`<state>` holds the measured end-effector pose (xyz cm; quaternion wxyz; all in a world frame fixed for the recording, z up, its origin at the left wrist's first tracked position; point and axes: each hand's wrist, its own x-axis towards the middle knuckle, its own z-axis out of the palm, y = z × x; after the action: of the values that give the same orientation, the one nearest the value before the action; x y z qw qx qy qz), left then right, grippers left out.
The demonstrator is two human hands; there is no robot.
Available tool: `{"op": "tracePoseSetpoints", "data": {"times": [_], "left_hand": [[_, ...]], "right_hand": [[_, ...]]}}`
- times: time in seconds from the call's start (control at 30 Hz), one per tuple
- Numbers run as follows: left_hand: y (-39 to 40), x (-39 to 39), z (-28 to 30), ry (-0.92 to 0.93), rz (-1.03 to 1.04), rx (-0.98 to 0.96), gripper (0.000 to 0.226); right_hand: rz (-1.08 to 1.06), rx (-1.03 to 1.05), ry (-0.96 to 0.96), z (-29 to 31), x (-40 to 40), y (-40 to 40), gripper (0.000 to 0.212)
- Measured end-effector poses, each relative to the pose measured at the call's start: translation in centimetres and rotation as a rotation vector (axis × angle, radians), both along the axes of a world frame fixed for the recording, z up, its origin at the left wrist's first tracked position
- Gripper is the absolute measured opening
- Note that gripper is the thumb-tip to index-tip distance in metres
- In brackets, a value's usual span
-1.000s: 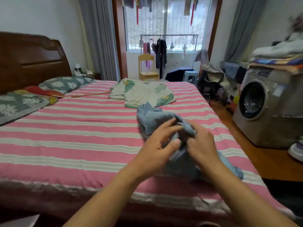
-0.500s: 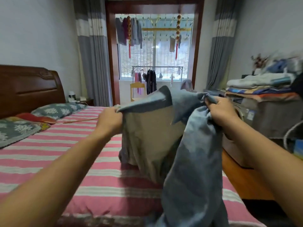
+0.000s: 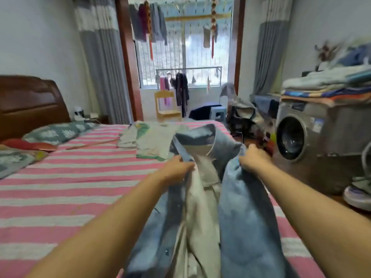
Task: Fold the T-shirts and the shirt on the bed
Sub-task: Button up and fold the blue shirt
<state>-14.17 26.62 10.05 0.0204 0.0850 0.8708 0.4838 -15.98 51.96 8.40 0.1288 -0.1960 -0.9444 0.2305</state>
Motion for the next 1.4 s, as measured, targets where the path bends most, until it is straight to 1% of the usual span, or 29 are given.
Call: {"op": "tracePoseSetpoints", "data": {"times": [0.03, 0.07, 0.1, 0.17, 0.23, 0.3, 0.33, 0.43, 0.5, 0.53, 0.6, 0.63, 0.73, 0.8, 0.83, 0.87, 0.9, 0.93, 0.97, 1.0, 1.03, 1.07, 1.1, 1.13, 1.17, 1.2, 1.27, 1.33, 1.4], "left_hand": [[-0.8, 0.9, -5.9, -0.064, -0.045, -0.165, 0.039], [-1.5, 1.6, -11.1, -0.081, -0.052, -0.32, 0.05], [-2.4, 2.2, -15.6, -0.101, -0.046, -0.4, 0.062], [-4.3, 4.0, -20.9, -0.164, -0.011, -0.405, 0.078], [-5.6, 5.5, -25.5, -0.204, -0.019, -0.438, 0.083], [-5.7, 6.1, -28.1, -0.195, -0.049, -0.531, 0.081], [-5.2, 6.4, -28.4, -0.19, -0.072, -0.597, 0.08], [-3.4, 6.2, -28.0, -0.159, -0.026, -0.7, 0.071], [-3.0, 5.8, -27.8, -0.1, 0.042, -0.752, 0.047], [-3.3, 5.5, -27.8, -0.104, 0.066, -0.699, 0.038], [-4.0, 5.6, -27.7, -0.154, 0.105, -0.543, 0.038], [-4.2, 5.7, -27.2, -0.138, 0.158, -0.415, 0.038], [-4.8, 4.8, -21.4, -0.027, 0.371, 0.014, 0.035], [-5.7, 0.0, -15.9, 0.107, 0.503, 0.239, 0.032], [-6.1, -2.9, -13.0, 0.144, 0.521, 0.319, 0.032], [-6.1, -5.5, -10.4, 0.191, 0.491, 0.376, 0.035], [-5.7, -7.5, -8.8, 0.178, 0.387, 0.37, 0.042], [-4.9, -8.9, -8.6, 0.111, 0.246, 0.256, 0.055], [-3.7, -9.4, -9.4, 0.042, 0.09, -0.01, 0.072], [-2.3, -9.0, -10.9, -0.027, -0.073, -0.278, 0.082], [-1.4, -7.8, -13.0, -0.074, -0.166, -0.48, 0.079], [-0.5, -6.2, -15.5, -0.05, -0.197, -0.56, 0.067], [-0.4, -4.4, -18.2, -0.023, -0.18, -0.596, 0.063], [-0.7, -2.4, -20.9, -0.017, -0.154, -0.599, 0.071], [-1.3, -0.5, -23.1, -0.086, -0.132, -0.587, 0.084], [-2.1, 1.0, -25.3, -0.161, -0.147, -0.572, 0.097], [-3.8, 3.3, -28.7, -0.207, -0.237, -0.702, 0.115], [-4.5, 3.9, -30.7, -0.144, -0.301, -0.924, 0.124], [-4.0, 4.5, -30.8, -0.096, -0.26, -0.958, 0.126]], "right_hand": [[0.048, 0.096, -0.053, -4.2, 0.3, -0.7, 0.047], [0.118, 0.159, -0.027, -7.9, 0.7, -1.3, 0.049], [0.215, 0.188, 0.032, -11.2, 1.7, -2.2, 0.048], [0.377, 0.204, -0.033, -17.1, 4.7, -4.6, 0.052], [0.433, 0.209, -0.316, -21.6, 7.5, -5.8, 0.064], [0.451, 0.264, -0.549, -24.2, 8.0, -5.5, 0.081], [0.414, 0.28, -0.57, -24.7, 7.6, -4.8, 0.083], [0.251, 0.257, -0.483, -24.5, 5.4, -3.1, 0.095], [0.187, 0.225, -0.395, -23.9, 4.7, -1.9, 0.096], [0.169, 0.219, -0.322, -23.3, 4.7, -1.4, 0.086], [0.1, 0.228, -0.084, -21.7, 4.9, -0.4, 0.055], [0.07, 0.242, 0.035, -20.3, 5.0, -0.1, 0.046], [0.096, 0.296, 0.312, -14.9, 3.9, 1.0, 0.045], [0.086, 0.26, 0.502, -11.0, 0.6, 2.6, 0.045], [0.086, 0.216, 0.547, -9.3, -1.4, 3.5, 0.047], [0.103, 0.192, 0.528, -7.9, -3.5, 4.5, 0.05], [0.118, 0.263, 0.413, -6.9, -5.2, 5.4, 0.054], [0.105, 0.417, 0.188, -6.8, -6.4, 6.3, 0.059], [0.062, 0.547, -0.069, -7.3, -6.7, 6.7, 0.062], [0.04, 0.63, -0.236, -8.0, -6.5, 6.5, 0.065], [0.055, 0.667, -0.29, -9.3, -6.0, 5.9, 0.064], [0.137, 0.676, -0.271, -10.5, -5.1, 4.7, 0.061], [0.253, 0.645, -0.231, -12.2, -4.0, 3.1, 0.055], [0.347, 0.591, -0.235, -14.3, -2.9, 1.8, 0.051], [0.392, 0.543, -0.279, -16.8, -1.5, 1.0, 0.053], [0.367, 0.476, -0.352, -19.2, 0.0, 0.7, 0.058], [0.243, 0.334, -0.44, -24.4, 3.3, 1.6, 0.066], [0.132, 0.237, -0.405, -27.4, 5.3, 2.6, 0.07], [0.052, 0.166, -0.264, -27.8, 5.6, 2.5, 0.069]]}}
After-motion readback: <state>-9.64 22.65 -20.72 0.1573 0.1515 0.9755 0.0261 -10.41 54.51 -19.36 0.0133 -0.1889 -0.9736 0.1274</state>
